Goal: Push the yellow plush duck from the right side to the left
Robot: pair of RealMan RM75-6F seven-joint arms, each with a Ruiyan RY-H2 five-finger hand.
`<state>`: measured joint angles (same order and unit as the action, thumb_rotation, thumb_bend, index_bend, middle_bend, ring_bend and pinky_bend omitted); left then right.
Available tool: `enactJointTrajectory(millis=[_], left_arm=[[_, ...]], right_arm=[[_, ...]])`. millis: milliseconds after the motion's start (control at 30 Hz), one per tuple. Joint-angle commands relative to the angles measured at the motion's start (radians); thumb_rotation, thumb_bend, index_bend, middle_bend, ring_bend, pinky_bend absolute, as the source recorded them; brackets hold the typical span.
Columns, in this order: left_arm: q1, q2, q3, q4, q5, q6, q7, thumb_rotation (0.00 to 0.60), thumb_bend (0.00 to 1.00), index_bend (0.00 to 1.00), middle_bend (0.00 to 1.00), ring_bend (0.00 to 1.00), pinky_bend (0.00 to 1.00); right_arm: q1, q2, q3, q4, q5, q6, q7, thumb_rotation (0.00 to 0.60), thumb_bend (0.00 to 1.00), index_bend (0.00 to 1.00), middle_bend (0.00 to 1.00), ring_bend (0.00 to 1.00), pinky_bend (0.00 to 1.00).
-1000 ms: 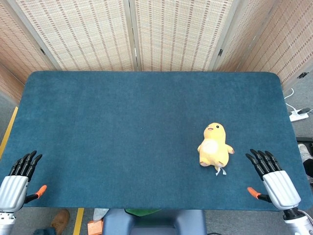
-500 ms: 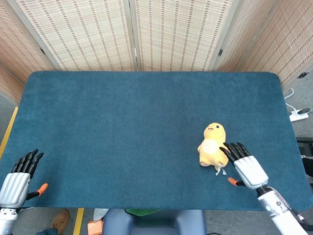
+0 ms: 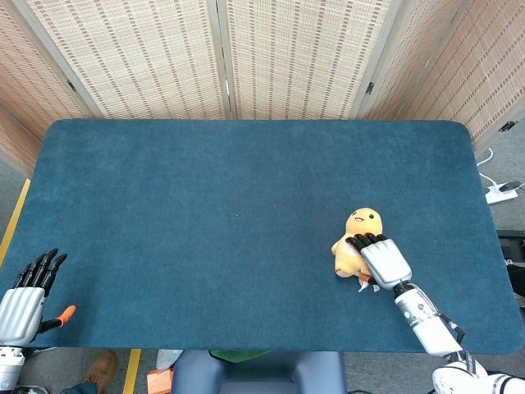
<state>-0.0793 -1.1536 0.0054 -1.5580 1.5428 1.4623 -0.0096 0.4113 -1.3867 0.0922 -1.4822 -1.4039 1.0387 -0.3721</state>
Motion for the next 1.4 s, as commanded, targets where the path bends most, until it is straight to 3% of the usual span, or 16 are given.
enactJointTrajectory(millis=[33, 133, 267, 433, 500, 867, 933, 1033, 1100, 1233, 1300, 1367, 1400], left_arm=[[0.000, 0.000, 0.001, -0.001, 0.002, 0.001, -0.001, 0.600, 0.24, 0.00, 0.00, 0.00, 0.12], [0.000, 0.001, 0.003, -0.002, 0.004, 0.001, -0.001, 0.600, 0.24, 0.00, 0.00, 0.00, 0.11], [-0.001, 0.001, 0.004, -0.004, 0.006, 0.001, -0.002, 0.600, 0.24, 0.00, 0.00, 0.00, 0.12], [-0.002, 0.001, 0.004, -0.005, 0.008, 0.001, -0.002, 0.600, 0.24, 0.00, 0.00, 0.00, 0.12], [-0.002, 0.003, 0.009, -0.005, 0.016, 0.003, -0.006, 0.600, 0.24, 0.00, 0.00, 0.00, 0.12], [-0.003, 0.013, 0.017, 0.004, 0.023, -0.003, -0.040, 0.600, 0.24, 0.00, 0.00, 0.00, 0.11], [-0.004, 0.013, 0.019, 0.006, 0.025, -0.005, -0.044, 0.600, 0.24, 0.00, 0.00, 0.00, 0.11], [-0.006, 0.014, 0.022, 0.006, 0.028, -0.009, -0.045, 0.600, 0.24, 0.00, 0.00, 0.00, 0.11], [-0.007, 0.014, 0.024, 0.006, 0.030, -0.011, -0.045, 0.600, 0.24, 0.00, 0.00, 0.00, 0.11], [-0.008, 0.014, 0.025, 0.006, 0.031, -0.012, -0.046, 0.600, 0.24, 0.00, 0.00, 0.00, 0.11], [-0.008, 0.014, 0.024, 0.007, 0.028, -0.013, -0.048, 0.600, 0.24, 0.00, 0.00, 0.00, 0.11], [-0.009, 0.014, 0.023, 0.009, 0.024, -0.016, -0.048, 0.600, 0.24, 0.00, 0.00, 0.00, 0.11], [-0.010, 0.014, 0.023, 0.009, 0.022, -0.018, -0.047, 0.600, 0.24, 0.00, 0.00, 0.00, 0.12]], right_arm=[[-0.008, -0.054, -0.003, 0.060, -0.074, 0.103, 0.008, 0.600, 0.59, 0.74, 0.78, 0.70, 0.97], [-0.002, -0.065, -0.009, 0.078, -0.139, 0.156, 0.068, 0.600, 0.64, 0.80, 0.83, 0.74, 1.00], [0.038, -0.086, -0.017, 0.088, -0.278, 0.237, 0.184, 0.600, 0.64, 0.80, 0.83, 0.74, 1.00], [0.076, -0.115, -0.013, 0.092, -0.356, 0.274, 0.222, 0.600, 0.64, 0.80, 0.82, 0.73, 1.00], [0.166, -0.202, 0.004, 0.084, -0.421, 0.237, 0.253, 0.600, 0.63, 0.80, 0.81, 0.71, 1.00], [0.340, -0.462, 0.035, 0.268, -0.412, 0.115, 0.324, 0.600, 0.58, 0.80, 0.74, 0.64, 0.94], [0.363, -0.497, 0.037, 0.316, -0.396, 0.086, 0.329, 0.600, 0.51, 0.75, 0.65, 0.56, 0.85], [0.392, -0.547, 0.045, 0.392, -0.365, 0.051, 0.356, 0.600, 0.39, 0.49, 0.45, 0.37, 0.61], [0.413, -0.583, 0.052, 0.452, -0.350, 0.036, 0.380, 0.600, 0.31, 0.31, 0.33, 0.27, 0.54], [0.440, -0.620, 0.053, 0.520, -0.323, 0.014, 0.443, 0.600, 0.18, 0.04, 0.11, 0.08, 0.39], [0.444, -0.615, 0.045, 0.523, -0.316, 0.007, 0.466, 0.600, 0.11, 0.00, 0.02, 0.01, 0.23], [0.443, -0.599, 0.038, 0.501, -0.316, 0.023, 0.490, 0.600, 0.03, 0.00, 0.00, 0.00, 0.07], [0.440, -0.587, 0.033, 0.486, -0.316, 0.029, 0.500, 0.600, 0.02, 0.00, 0.00, 0.00, 0.03]])
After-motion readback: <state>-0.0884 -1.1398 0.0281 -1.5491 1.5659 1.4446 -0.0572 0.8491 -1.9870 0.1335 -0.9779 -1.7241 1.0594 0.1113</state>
